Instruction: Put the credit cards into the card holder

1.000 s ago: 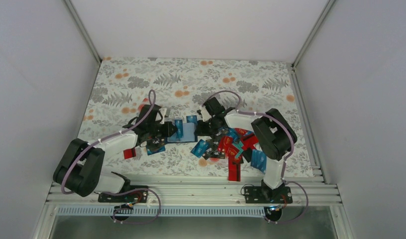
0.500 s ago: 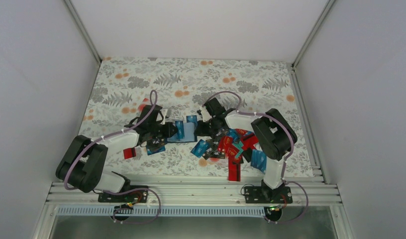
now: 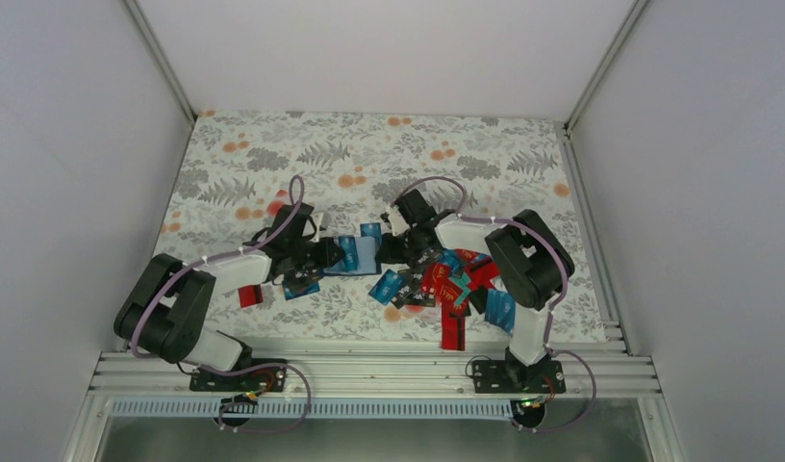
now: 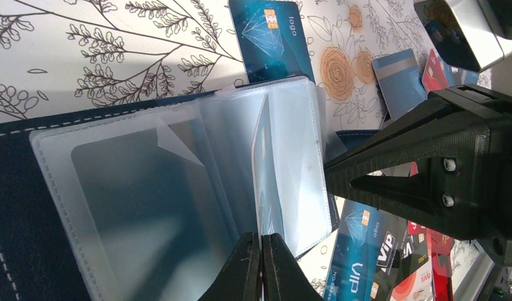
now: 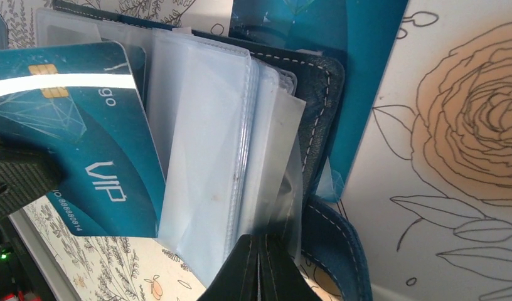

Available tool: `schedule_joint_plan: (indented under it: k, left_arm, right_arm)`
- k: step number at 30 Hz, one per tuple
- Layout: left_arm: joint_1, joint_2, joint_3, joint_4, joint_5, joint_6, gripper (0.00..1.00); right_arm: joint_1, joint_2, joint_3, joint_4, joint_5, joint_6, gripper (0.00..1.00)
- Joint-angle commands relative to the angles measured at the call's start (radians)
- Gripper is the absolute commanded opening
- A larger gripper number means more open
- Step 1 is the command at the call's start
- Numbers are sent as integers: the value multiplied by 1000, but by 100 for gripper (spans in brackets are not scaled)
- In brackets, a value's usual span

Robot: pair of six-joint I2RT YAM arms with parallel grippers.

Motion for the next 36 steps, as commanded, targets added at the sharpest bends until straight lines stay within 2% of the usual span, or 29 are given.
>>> schedule_joint_plan:
  k: [1,8,21,36]
  left_arm:
    - [2,14,-8,-3,17,-11,3]
    - [3,31,20,-51,15,14,2]
    - [3,157,75,-86,40,26,2]
    - [13,205,108,-115,74,71,2]
  right_arm:
    - [3,45,-26,-28,20,-11,5]
    - [2,49,-25,-30,15,-15,4]
    - [3,58,-25,-32,15,-16,5]
    - [3,66,-23,-33,12,-18,4]
